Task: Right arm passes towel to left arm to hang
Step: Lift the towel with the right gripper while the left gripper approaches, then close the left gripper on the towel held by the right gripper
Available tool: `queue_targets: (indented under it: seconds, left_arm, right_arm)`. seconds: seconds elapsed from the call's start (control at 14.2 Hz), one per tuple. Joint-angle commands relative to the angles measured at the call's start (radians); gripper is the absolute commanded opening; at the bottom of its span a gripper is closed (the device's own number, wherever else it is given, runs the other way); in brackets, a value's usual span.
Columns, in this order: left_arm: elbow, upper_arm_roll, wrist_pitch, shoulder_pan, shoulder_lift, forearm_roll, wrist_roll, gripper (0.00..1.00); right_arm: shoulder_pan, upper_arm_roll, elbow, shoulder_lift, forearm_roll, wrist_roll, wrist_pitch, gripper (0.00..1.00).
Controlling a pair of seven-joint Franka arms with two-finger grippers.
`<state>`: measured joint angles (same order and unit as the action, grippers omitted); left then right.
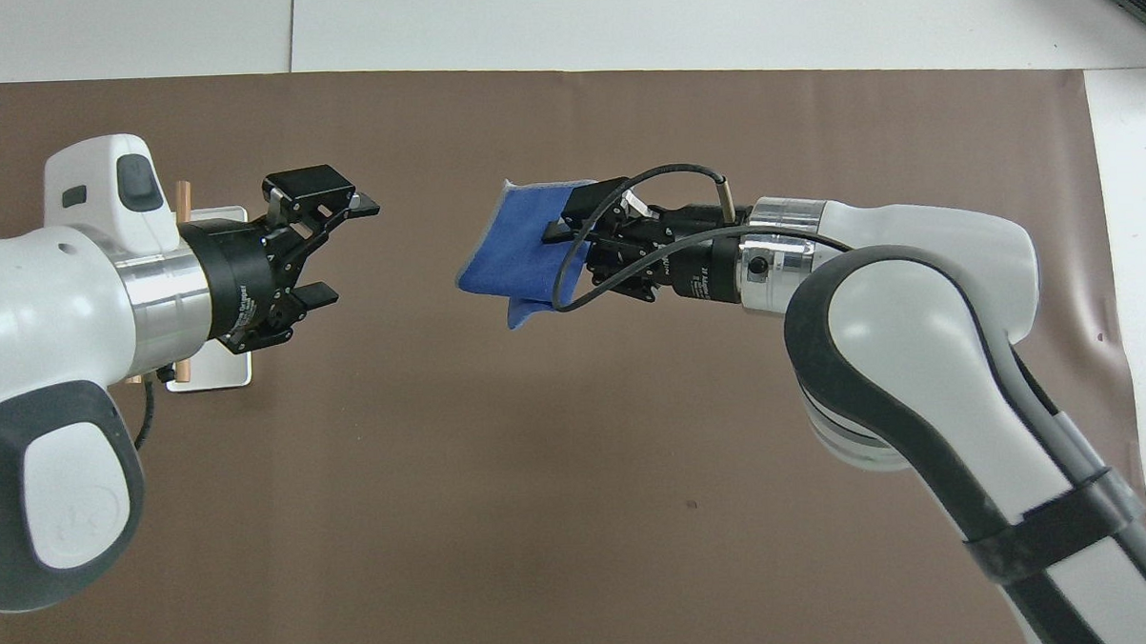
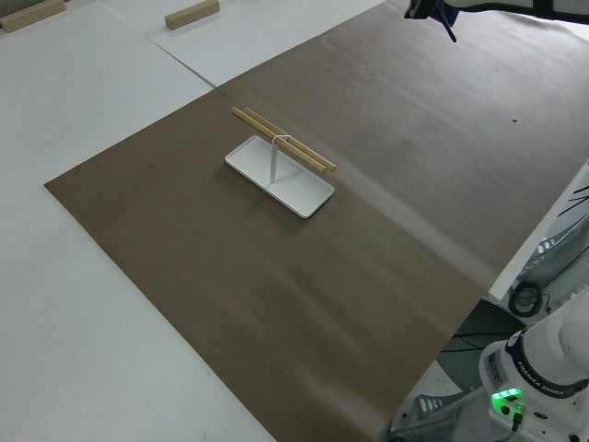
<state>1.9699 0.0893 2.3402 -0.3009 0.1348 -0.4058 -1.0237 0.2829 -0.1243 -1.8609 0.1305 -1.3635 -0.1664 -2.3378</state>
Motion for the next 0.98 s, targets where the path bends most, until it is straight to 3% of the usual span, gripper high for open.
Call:
queue_targets:
  seconds: [0.0, 0.35, 0.63, 0.77, 0.91]
  left_arm:
    - [0.101, -0.014, 0.132, -0.082, 0.028, -0.019, -0.123, 1.00]
    - [0.138, -0.014, 0.243, -0.158, -0.001, -0.019, -0.295, 1.00]
    - [0.127, -0.014, 0.372, -0.195, -0.044, -0.019, -0.343, 0.92]
    - [0.122, -0.014, 0.415, -0.195, -0.049, -0.019, -0.351, 0.85]
    - [0.112, -0.014, 0.445, -0.196, -0.061, -0.018, -0.368, 0.65]
  right_arm:
    - [-0.004, -0.008, 0.006, 0.001, -0.075, -0.013, -0.015, 0.00]
    - [-0.001, -0.008, 0.020, 0.001, -0.111, -0.007, -0.017, 0.00]
    - [0.001, -0.008, 0.019, 0.001, -0.109, -0.002, -0.018, 0.00]
    - [0.001, -0.008, 0.019, 0.001, -0.109, -0.002, -0.018, 0.00]
    - [0.001, -0.008, 0.019, 0.001, -0.109, 0.010, -0.018, 0.00]
